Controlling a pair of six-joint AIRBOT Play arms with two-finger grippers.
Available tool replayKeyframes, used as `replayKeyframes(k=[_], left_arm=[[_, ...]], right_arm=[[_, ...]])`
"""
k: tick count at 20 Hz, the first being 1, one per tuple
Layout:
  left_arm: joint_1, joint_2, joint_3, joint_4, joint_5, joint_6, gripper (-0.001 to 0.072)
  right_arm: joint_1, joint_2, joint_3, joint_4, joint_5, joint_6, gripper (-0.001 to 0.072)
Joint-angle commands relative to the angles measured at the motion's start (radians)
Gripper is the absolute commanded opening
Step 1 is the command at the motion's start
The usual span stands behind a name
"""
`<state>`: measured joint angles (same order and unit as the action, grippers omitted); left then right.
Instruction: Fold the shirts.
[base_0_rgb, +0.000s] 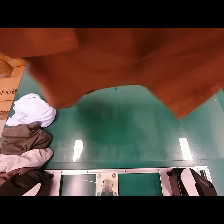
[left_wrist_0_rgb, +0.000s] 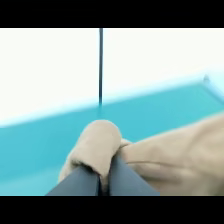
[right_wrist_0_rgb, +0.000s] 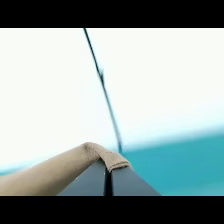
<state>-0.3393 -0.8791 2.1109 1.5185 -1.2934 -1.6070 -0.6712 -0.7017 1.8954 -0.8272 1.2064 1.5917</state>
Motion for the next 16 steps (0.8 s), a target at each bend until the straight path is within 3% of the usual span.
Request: replayKeyframes(k=[1,6,10,13,16], left_arm=[[0.0,0.113,0.029,0.031,0.052,-0.034,0.0033],[0.0,0.061,-0.153,0.03,0.113,-0.016,0.0033],[0.0,-0.105,-0.383,-0.008,0.239,-0.015,0.0033],[0.0,-0.316,-0.45,-0.036,0.404,-0.015,0.0033],[0.0,-0.531,-0.449,-0.156,0.582,0.019,0.0033]], right_arm=[[-0.017,0.032,0.113,-0.042,-0.047,0.035,0.0011],[-0.017,0.014,-0.095,0.008,-0.036,0.013,0.0011],[-0.016,-0.029,-0.463,0.233,-0.079,-0.159,0.0011],[-0.013,-0.122,-0.718,0.263,-0.172,-0.27,0.0011],[0.042,-0.294,-0.831,0.263,-0.26,-0.373,0.0011]])
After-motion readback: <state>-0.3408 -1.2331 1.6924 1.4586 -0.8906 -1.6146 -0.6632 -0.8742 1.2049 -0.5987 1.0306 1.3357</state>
